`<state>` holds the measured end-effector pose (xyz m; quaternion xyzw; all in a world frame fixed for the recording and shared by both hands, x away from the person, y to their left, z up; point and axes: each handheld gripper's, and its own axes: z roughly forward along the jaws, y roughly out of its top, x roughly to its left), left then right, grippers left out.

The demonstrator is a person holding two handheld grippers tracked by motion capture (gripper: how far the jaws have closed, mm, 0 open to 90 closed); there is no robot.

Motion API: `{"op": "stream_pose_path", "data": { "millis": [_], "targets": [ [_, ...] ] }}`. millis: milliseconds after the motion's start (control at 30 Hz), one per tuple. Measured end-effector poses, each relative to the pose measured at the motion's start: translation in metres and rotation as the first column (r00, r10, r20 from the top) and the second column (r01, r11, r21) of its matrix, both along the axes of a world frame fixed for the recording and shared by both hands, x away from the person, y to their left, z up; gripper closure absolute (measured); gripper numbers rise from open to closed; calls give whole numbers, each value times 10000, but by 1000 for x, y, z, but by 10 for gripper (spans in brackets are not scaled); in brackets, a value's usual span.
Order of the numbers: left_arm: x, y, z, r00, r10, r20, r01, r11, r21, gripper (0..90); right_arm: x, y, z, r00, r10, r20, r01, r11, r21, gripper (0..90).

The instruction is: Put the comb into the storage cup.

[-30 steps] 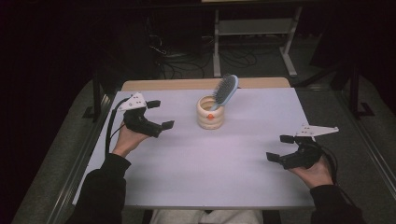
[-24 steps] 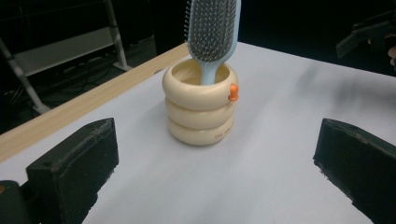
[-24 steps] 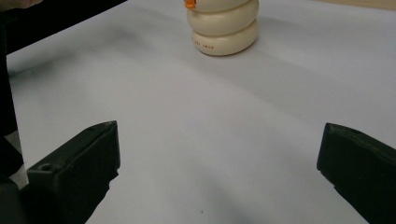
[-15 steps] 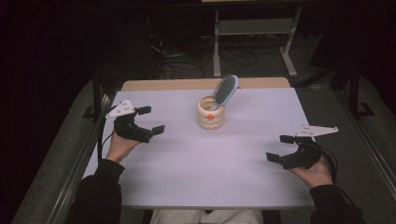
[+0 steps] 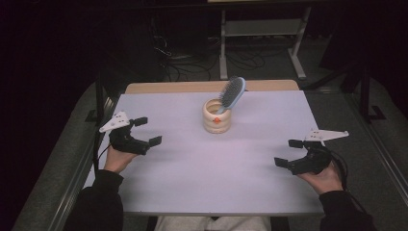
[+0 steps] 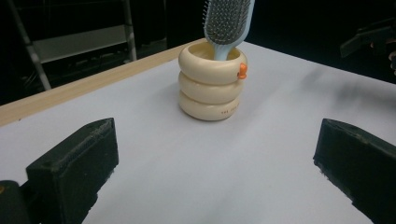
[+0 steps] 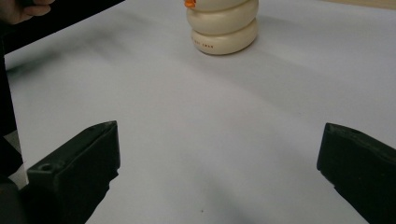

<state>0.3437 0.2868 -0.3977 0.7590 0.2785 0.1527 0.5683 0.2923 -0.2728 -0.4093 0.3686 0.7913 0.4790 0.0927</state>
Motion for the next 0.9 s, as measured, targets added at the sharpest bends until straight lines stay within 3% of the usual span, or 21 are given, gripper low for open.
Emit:
{"op": "stream_pose_path", "data": {
  "millis": [633,900],
  "targets": [
    [-33,35,-20,9939,1104,47,-1101,9933,-355,0,-1,3,0,10000,41,-36,-41,10000,11,0],
    [-36,38,-25,9904,1353,-276,-1362,9901,-336,0,-2,2,1,10000,56,11,-56,9999,102,0]
  ]
}}
